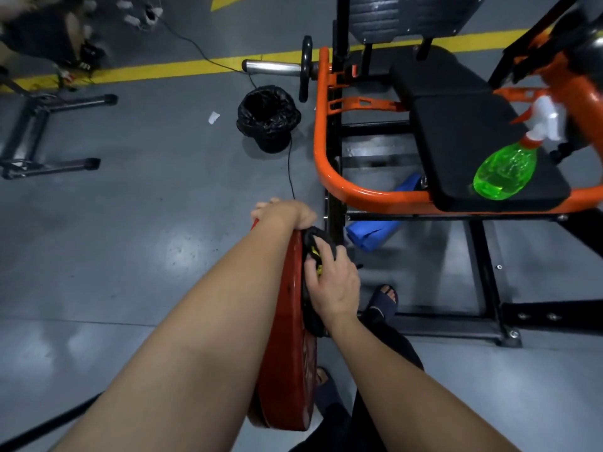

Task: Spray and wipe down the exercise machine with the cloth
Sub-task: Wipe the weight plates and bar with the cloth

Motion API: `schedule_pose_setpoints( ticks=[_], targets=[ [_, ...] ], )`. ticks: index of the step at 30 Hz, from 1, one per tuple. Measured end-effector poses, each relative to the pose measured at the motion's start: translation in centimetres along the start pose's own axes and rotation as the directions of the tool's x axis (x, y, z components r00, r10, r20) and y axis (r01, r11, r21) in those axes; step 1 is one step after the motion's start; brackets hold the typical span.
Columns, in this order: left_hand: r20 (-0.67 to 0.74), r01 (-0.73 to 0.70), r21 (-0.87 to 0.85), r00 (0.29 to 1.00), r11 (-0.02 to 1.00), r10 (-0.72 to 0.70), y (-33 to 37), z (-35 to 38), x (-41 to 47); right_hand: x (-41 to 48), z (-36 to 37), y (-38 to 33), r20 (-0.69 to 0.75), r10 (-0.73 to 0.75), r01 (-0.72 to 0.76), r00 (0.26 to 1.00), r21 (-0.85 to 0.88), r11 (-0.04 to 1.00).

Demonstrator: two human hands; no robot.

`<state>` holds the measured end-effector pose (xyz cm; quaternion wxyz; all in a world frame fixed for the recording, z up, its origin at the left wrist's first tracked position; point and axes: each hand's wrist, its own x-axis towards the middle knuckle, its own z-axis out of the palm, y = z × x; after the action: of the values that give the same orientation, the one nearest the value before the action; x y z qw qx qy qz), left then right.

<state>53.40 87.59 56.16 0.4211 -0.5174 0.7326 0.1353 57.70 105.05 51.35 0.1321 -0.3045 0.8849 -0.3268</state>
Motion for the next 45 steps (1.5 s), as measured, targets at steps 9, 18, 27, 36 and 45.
schedule_pose_setpoints(
  ticks=[9,18,27,36,45],
  targets=[
    [-0.248,-0.103,-0.091,0.966,0.991,0.077,-2.0,2.6,-6.4,-0.1,-0.7,0.2,0.066,-0.011,0.008,0.998,0.044,0.999],
    [-0.377,-0.137,-0.213,0.925,0.967,0.048,-4.3,5.9,-10.6,-0.4,-0.9,1.0,0.044,-0.057,0.052,0.997,0.115,0.992],
    [-0.433,-0.225,-0.370,0.900,0.902,0.047,-6.9,5.6,-8.6,-0.2,-1.5,1.4,0.125,-0.068,0.045,0.990,0.180,0.983],
    [-0.442,-0.231,-0.326,0.895,0.917,0.069,-6.8,5.7,-8.4,10.4,-0.6,-1.0,0.370,0.159,-0.264,0.916,0.253,0.931],
    [-0.433,-0.241,-0.351,0.899,0.905,0.071,-6.9,5.5,-8.5,-3.5,-4.6,-1.0,0.162,0.035,-0.116,0.986,0.518,0.848]
  ],
)
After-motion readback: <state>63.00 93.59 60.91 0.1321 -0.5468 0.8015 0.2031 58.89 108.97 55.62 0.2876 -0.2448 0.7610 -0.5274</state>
